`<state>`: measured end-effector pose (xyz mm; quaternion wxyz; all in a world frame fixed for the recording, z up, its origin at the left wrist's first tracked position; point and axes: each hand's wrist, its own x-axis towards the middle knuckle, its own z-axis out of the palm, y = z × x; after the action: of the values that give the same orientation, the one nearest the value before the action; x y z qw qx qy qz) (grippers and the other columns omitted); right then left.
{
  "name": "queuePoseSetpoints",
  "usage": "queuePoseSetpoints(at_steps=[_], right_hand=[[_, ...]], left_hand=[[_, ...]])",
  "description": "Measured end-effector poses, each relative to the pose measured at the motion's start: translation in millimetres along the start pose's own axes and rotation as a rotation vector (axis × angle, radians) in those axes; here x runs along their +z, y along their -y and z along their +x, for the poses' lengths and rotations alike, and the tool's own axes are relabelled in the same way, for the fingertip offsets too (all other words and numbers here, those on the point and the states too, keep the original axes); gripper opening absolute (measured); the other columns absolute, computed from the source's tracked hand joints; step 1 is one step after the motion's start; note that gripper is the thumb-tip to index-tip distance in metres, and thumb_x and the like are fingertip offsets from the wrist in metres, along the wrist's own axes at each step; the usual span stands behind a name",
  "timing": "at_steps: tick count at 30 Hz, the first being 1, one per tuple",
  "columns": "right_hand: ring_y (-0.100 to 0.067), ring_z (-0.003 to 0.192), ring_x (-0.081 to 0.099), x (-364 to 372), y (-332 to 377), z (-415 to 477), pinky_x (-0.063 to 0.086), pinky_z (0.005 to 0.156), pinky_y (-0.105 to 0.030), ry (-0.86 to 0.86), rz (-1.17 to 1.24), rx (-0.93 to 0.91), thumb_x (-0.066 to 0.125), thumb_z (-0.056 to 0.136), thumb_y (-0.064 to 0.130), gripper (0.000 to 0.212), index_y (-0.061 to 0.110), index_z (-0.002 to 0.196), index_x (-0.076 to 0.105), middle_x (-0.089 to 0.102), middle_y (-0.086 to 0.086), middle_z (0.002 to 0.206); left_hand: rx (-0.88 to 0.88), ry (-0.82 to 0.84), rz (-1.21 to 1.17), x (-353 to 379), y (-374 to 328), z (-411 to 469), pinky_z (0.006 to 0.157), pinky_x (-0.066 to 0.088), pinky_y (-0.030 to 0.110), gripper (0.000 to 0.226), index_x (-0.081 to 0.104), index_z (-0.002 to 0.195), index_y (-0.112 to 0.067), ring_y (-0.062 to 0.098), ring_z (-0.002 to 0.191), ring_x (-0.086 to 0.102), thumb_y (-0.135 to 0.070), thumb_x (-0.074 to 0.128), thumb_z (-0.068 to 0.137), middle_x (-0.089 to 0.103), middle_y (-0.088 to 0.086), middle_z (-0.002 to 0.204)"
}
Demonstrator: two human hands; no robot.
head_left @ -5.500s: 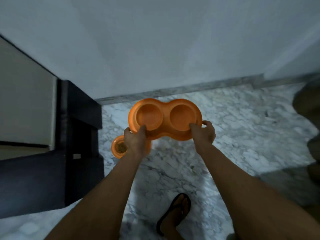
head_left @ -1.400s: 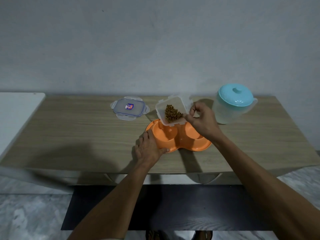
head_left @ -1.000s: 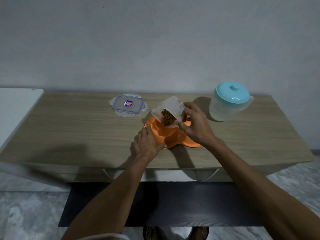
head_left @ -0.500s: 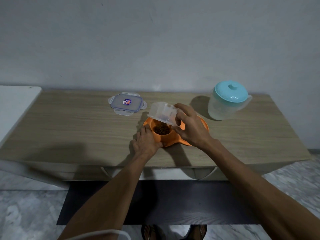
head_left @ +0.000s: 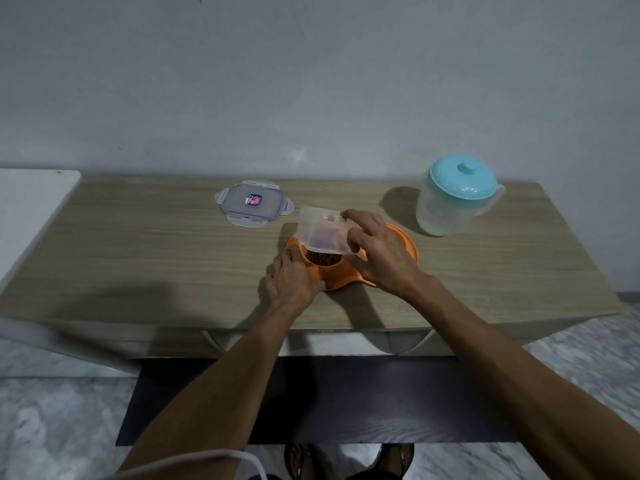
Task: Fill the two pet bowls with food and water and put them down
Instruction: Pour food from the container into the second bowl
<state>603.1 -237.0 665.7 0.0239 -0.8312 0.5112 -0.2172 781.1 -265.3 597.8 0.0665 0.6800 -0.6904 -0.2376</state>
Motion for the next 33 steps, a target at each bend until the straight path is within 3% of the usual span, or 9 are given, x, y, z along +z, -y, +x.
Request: queuePoseSetpoints(at_steps=[11,15,18,20,23,28,31,33], right_hand=[[-0.033,0.126,0.050,4,-11,-2,0.042,0.098,-0.031,-0.131,0.137,0.137,0.078,0.074,0.007,0.028,0.010,0.079,0.051,0.053,-0.017,0.138],[-0.015,0.107,0.056,0,-16,7,0.054,0.084,-0.034,-0.320,0.370,0.443,0.077,0.075,0.011,0.023,0.010,0.077,0.054,0.061,-0.006,0.117],[-0.023,0.088,0.063,5,-34,20,0.055,0.082,-0.048,-0.403,0.613,0.792,0.074,0.076,0.024,0.024,0.023,0.074,0.050,0.062,-0.003,0.083],[-0.024,0.079,0.065,11,-49,33,0.057,0.079,-0.053,-0.436,0.758,0.983,0.072,0.072,0.030,0.023,0.026,0.073,0.049,0.061,-0.006,0.077],[-0.024,0.081,0.062,23,-71,56,0.062,0.073,-0.047,-0.473,0.882,1.143,0.070,0.075,0.021,0.023,0.022,0.074,0.048,0.056,-0.002,0.077],[-0.038,0.093,0.067,41,-91,88,0.060,0.078,-0.053,-0.415,0.868,1.241,0.067,0.077,0.022,0.023,0.018,0.071,0.044,0.052,-0.004,0.077],[-0.033,0.090,0.065,50,-97,102,0.059,0.078,-0.053,-0.364,0.813,1.262,0.065,0.082,0.022,0.020,0.016,0.075,0.047,0.053,-0.006,0.082],[-0.029,0.087,0.063,53,-97,109,0.062,0.069,-0.046,-0.349,0.816,1.265,0.063,0.087,0.020,0.016,0.013,0.082,0.049,0.054,-0.009,0.094]], left_hand=[[0.002,-0.022,-0.013,1,0,-1,0.110,0.037,0.049,0.112,0.024,0.149,-0.015,0.029,0.140,0.036,-0.058,0.082,0.064,0.037,0.010,0.150],[0.011,-0.028,-0.013,1,0,-2,0.110,0.037,0.047,0.109,0.025,0.149,-0.015,0.028,0.140,0.035,-0.059,0.081,0.065,0.038,0.008,0.151],[0.009,-0.025,-0.001,1,0,-2,0.109,0.037,0.048,0.108,0.026,0.148,-0.015,0.029,0.140,0.036,-0.059,0.081,0.066,0.038,0.008,0.151],[0.015,-0.025,0.011,2,0,-1,0.108,0.038,0.048,0.109,0.025,0.148,-0.015,0.029,0.140,0.036,-0.060,0.081,0.066,0.037,0.009,0.151],[0.022,-0.032,0.026,3,1,0,0.107,0.038,0.049,0.110,0.024,0.148,-0.014,0.029,0.140,0.036,-0.061,0.080,0.065,0.037,0.008,0.151],[0.015,-0.039,0.044,6,2,2,0.105,0.041,0.050,0.113,0.023,0.149,-0.015,0.029,0.140,0.036,-0.064,0.079,0.065,0.035,0.008,0.152],[0.010,-0.048,0.051,7,2,2,0.106,0.041,0.050,0.114,0.022,0.150,-0.015,0.029,0.140,0.036,-0.064,0.079,0.065,0.035,0.008,0.152],[0.011,-0.050,0.049,7,2,2,0.105,0.041,0.050,0.113,0.022,0.150,-0.015,0.029,0.139,0.037,-0.064,0.078,0.065,0.035,0.008,0.152]])
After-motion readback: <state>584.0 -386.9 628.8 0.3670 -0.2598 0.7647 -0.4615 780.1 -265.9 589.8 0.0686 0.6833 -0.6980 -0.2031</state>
